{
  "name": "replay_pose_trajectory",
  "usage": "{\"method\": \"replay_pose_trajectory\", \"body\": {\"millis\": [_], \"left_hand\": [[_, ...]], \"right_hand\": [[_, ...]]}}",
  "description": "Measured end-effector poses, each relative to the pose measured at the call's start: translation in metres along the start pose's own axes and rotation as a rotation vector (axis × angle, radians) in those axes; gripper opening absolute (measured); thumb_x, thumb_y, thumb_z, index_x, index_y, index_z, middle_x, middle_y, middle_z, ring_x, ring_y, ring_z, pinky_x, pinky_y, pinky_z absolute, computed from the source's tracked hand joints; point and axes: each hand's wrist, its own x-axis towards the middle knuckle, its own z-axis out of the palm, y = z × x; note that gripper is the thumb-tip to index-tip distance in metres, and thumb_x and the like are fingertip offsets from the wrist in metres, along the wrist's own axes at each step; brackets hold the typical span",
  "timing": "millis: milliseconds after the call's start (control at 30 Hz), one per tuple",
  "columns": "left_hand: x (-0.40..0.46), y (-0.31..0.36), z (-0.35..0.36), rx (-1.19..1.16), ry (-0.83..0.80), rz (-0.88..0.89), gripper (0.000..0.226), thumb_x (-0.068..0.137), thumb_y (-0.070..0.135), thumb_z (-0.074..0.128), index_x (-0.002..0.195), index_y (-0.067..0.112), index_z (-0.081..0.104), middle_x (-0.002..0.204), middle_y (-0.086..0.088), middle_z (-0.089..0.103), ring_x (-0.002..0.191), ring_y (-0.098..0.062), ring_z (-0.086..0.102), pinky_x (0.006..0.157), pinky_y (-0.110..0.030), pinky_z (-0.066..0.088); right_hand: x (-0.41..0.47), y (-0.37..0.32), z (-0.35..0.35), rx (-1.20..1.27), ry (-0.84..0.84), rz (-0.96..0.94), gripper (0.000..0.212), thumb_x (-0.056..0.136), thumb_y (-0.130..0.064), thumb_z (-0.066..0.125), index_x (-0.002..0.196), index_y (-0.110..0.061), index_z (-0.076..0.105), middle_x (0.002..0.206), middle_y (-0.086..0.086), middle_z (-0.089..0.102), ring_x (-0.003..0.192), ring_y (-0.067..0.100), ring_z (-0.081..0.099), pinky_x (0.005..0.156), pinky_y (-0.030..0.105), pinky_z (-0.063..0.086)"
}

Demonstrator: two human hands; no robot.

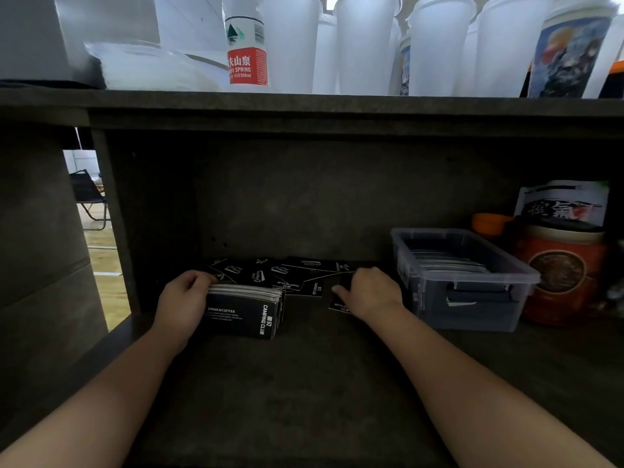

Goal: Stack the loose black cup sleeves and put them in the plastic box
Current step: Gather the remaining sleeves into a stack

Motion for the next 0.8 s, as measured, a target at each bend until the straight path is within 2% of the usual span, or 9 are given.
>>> {"method": "replay_pose_trajectory", "body": {"millis": [67,100,167,300,433,533,600,700,800], "left_hand": [[0.001,-0.001,-0.001,0.011,0.001,0.008,0.023,0.099,0.02,0.045,0.099,0.012,0.067,0.093,-0.005,0.066,0.084,-0.018,0.061,0.062,-0.028,0.042],[0.001,-0.002,-0.001,0.015,-0.003,0.007,0.023,0.098,0.02,0.046,0.097,0.012,0.067,0.093,-0.006,0.066,0.084,-0.019,0.062,0.063,-0.028,0.042],[0.003,-0.004,-0.002,0.019,-0.006,0.007,0.024,0.098,0.02,0.046,0.093,0.013,0.068,0.092,-0.007,0.067,0.085,-0.021,0.063,0.063,-0.03,0.043],[0.002,-0.004,-0.001,0.019,-0.008,0.02,0.027,0.097,0.018,0.044,0.086,0.012,0.068,0.087,-0.009,0.067,0.081,-0.021,0.063,0.063,-0.03,0.043],[0.004,-0.006,-0.002,0.021,-0.01,0.02,0.028,0.096,0.018,0.045,0.082,0.013,0.069,0.085,-0.009,0.068,0.082,-0.023,0.063,0.068,-0.033,0.046],[0.005,-0.006,-0.003,0.024,-0.009,0.027,0.028,0.095,0.016,0.045,0.081,0.013,0.068,0.084,-0.009,0.068,0.081,-0.023,0.063,0.067,-0.032,0.044],[0.005,-0.006,-0.002,0.022,-0.016,0.022,0.028,0.096,0.017,0.044,0.082,0.012,0.068,0.085,-0.009,0.068,0.082,-0.023,0.063,0.065,-0.031,0.043],[0.006,-0.007,-0.002,0.021,-0.013,0.022,0.028,0.096,0.017,0.044,0.083,0.013,0.068,0.087,-0.009,0.067,0.083,-0.023,0.063,0.065,-0.032,0.043],[0.005,-0.007,-0.002,0.024,-0.018,0.025,0.027,0.097,0.019,0.044,0.086,0.013,0.068,0.088,-0.008,0.067,0.084,-0.022,0.062,0.066,-0.033,0.044]], "right_hand": [[-0.002,-0.005,0.004,0.021,-0.053,0.099,0.062,0.083,-0.068,0.055,0.113,-0.014,0.056,0.116,0.01,0.061,0.108,0.027,0.056,0.093,0.044,0.048],[-0.003,-0.007,0.007,0.043,-0.112,0.15,0.078,0.079,-0.072,0.056,0.131,-0.014,0.045,0.13,0.013,0.053,0.121,0.031,0.048,0.1,0.048,0.042],[-0.005,-0.009,0.01,0.061,-0.197,0.214,0.092,0.078,-0.072,0.057,0.144,-0.015,0.024,0.142,0.014,0.042,0.131,0.035,0.038,0.105,0.053,0.033],[-0.003,-0.004,0.006,0.107,-0.165,0.219,0.075,0.086,-0.047,0.064,0.141,-0.016,0.023,0.132,0.011,0.051,0.123,0.031,0.047,0.102,0.049,0.038],[-0.001,0.001,0.001,0.175,-0.176,0.261,0.077,0.084,-0.02,0.068,0.143,-0.013,0.019,0.134,0.014,0.047,0.123,0.031,0.045,0.1,0.045,0.044],[0.0,0.002,-0.002,0.169,-0.175,0.333,0.077,0.084,-0.024,0.069,0.142,-0.014,0.02,0.141,0.017,0.039,0.131,0.034,0.035,0.103,0.045,0.039],[-0.002,0.002,-0.002,0.114,-0.178,0.338,0.074,0.086,-0.027,0.068,0.142,-0.013,0.022,0.141,0.016,0.041,0.132,0.033,0.036,0.104,0.046,0.036],[-0.005,0.001,-0.004,0.044,-0.135,0.282,0.068,0.087,-0.021,0.066,0.139,-0.012,0.024,0.136,0.016,0.046,0.128,0.032,0.041,0.102,0.046,0.037],[-0.003,0.004,-0.006,0.089,-0.117,0.3,0.068,0.085,-0.018,0.067,0.136,-0.011,0.023,0.135,0.018,0.046,0.129,0.034,0.038,0.102,0.044,0.038]]}}
